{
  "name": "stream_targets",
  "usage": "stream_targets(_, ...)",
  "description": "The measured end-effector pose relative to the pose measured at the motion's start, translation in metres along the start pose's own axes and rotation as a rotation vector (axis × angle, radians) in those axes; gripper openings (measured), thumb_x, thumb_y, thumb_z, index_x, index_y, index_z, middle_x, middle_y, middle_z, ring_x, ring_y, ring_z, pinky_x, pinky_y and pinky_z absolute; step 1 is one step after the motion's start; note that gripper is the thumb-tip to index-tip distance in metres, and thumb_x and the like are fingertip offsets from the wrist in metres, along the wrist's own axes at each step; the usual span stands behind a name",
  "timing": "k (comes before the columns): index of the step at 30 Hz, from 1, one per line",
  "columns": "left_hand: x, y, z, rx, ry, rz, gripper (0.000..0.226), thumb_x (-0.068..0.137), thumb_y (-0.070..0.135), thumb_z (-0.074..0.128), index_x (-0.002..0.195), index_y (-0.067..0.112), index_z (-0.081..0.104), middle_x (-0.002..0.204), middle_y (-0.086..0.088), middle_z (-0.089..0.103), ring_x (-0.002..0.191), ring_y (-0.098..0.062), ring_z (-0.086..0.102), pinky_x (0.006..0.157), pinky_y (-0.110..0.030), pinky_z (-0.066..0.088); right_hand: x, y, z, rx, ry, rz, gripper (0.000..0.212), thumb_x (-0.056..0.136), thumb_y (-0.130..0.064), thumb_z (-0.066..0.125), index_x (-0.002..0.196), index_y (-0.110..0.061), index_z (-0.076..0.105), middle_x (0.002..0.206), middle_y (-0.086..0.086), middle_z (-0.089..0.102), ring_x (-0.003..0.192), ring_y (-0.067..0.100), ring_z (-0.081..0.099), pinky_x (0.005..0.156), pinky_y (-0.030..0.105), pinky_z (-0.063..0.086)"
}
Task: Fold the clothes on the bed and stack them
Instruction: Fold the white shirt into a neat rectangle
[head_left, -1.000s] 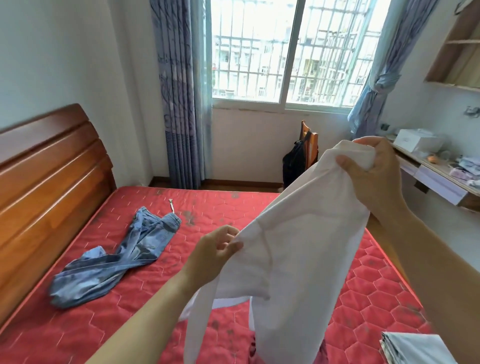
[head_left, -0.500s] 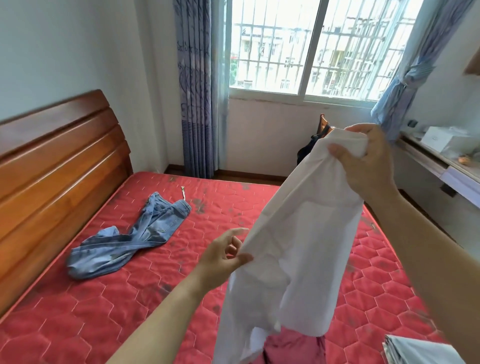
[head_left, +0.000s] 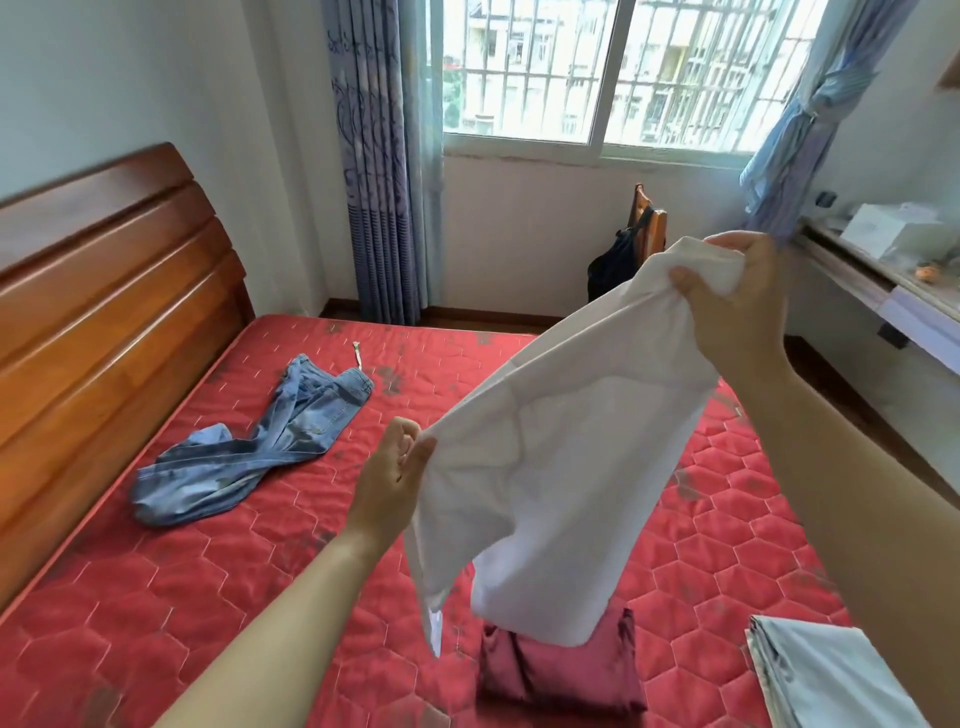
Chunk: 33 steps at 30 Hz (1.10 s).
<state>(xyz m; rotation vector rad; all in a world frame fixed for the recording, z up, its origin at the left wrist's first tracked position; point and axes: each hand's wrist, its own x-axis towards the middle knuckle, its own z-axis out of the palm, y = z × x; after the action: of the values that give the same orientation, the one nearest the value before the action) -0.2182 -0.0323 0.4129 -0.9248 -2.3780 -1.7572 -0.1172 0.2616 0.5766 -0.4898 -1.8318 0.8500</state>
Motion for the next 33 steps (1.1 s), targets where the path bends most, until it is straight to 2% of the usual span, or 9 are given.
stream_targets(4,-0.002,0.0,-0.029,0.155,0.083,0.051,0.025,0.089,0.053,0.047,0.075,0.034,0.041,0.057,0.01,0.037,0.05,-0.005,0.038,0.046,-0.014,0.032,-0.005,0.01,0.016,0.037,-0.045,0.005,0.035,0.077,-0.019,0.072,0.106,-0.013,0.053,0.089,-0.019,0.051,0.078,-0.009,0.047,0.071,0.0,0.033)
stream_targets(9,-0.007,0.003,-0.092,0.35,0.045,0.132,0.02,0.088,0.048,0.054,0.077,0.031,0.055,0.066,0.018,0.057,0.062,0.005,0.052,0.055,-0.007,0.036,-0.025,-0.005,0.036,0.098,-0.044,-0.005,0.034,0.076,-0.021,0.073,0.104,-0.014,0.055,0.09,-0.018,0.052,0.08,-0.017,0.047,0.072,0.0,0.033)
stream_targets(12,-0.024,-0.01,-0.126,0.397,-0.04,0.038,0.026,0.087,0.051,0.052,0.078,0.028,0.06,0.063,0.015,0.059,0.064,0.003,0.054,0.057,-0.018,0.036,-0.053,-0.017,0.047,0.086,-0.139,0.01,0.033,0.076,-0.017,0.073,0.104,-0.013,0.054,0.092,-0.014,0.054,0.082,-0.002,0.049,0.073,0.006,0.037)
stream_targets(14,-0.046,-0.022,-0.145,0.388,-0.123,-0.015,0.034,0.084,0.06,0.045,0.075,0.03,0.059,0.062,0.015,0.059,0.061,0.0,0.053,0.057,-0.022,0.036,-0.072,-0.028,0.053,0.074,-0.167,0.001,0.032,0.075,-0.017,0.073,0.101,-0.016,0.055,0.088,-0.02,0.054,0.078,-0.008,0.048,0.069,0.001,0.034)
stream_targets(19,-0.069,-0.027,-0.2,0.228,0.029,0.007,0.045,0.083,0.064,0.035,0.08,0.024,0.055,0.066,0.01,0.055,0.058,-0.002,0.049,0.057,-0.018,0.038,-0.099,-0.087,0.069,0.109,-0.061,-0.026,0.033,0.075,-0.026,0.073,0.101,-0.024,0.053,0.094,-0.016,0.057,0.084,-0.002,0.05,0.072,0.005,0.037)
stream_targets(22,-0.088,-0.03,-0.23,0.276,-0.127,-0.007,0.053,0.082,0.065,0.029,0.086,0.018,0.054,0.07,0.007,0.054,0.066,-0.008,0.052,0.066,-0.029,0.042,-0.121,-0.12,0.078,0.072,-0.116,-0.026,0.032,0.077,-0.024,0.073,0.102,-0.022,0.053,0.097,-0.01,0.057,0.087,0.005,0.051,0.073,0.009,0.039)
stream_targets(27,-0.106,-0.034,-0.269,0.269,-0.133,0.079,0.03,0.096,0.042,0.04,0.087,0.017,0.055,0.078,0.003,0.058,0.073,-0.01,0.055,0.066,-0.021,0.041,-0.144,-0.165,0.067,0.043,0.01,-0.049,0.038,0.074,-0.032,0.073,0.104,-0.018,0.054,0.099,-0.003,0.058,0.081,-0.001,0.049,0.067,0.0,0.034)
stream_targets(30,-0.123,-0.045,-0.285,0.3,-0.249,0.031,0.025,0.093,0.035,0.046,0.086,0.013,0.057,0.075,0.001,0.059,0.071,-0.014,0.056,0.064,-0.026,0.041,-0.164,-0.179,0.062,-0.003,-0.001,-0.04,0.035,0.074,-0.031,0.073,0.102,-0.022,0.055,0.096,-0.011,0.057,0.081,-0.004,0.047,0.067,-0.001,0.033)
stream_targets(33,-0.138,-0.055,-0.295,0.259,-0.222,0.053,0.025,0.092,0.032,0.048,0.086,0.01,0.059,0.076,-0.002,0.059,0.072,-0.017,0.055,0.066,-0.023,0.041,-0.182,-0.185,0.061,-0.013,0.041,-0.019,0.037,0.073,-0.035,0.073,0.104,-0.025,0.055,0.094,-0.016,0.055,0.081,-0.004,0.047,0.069,0.002,0.035)
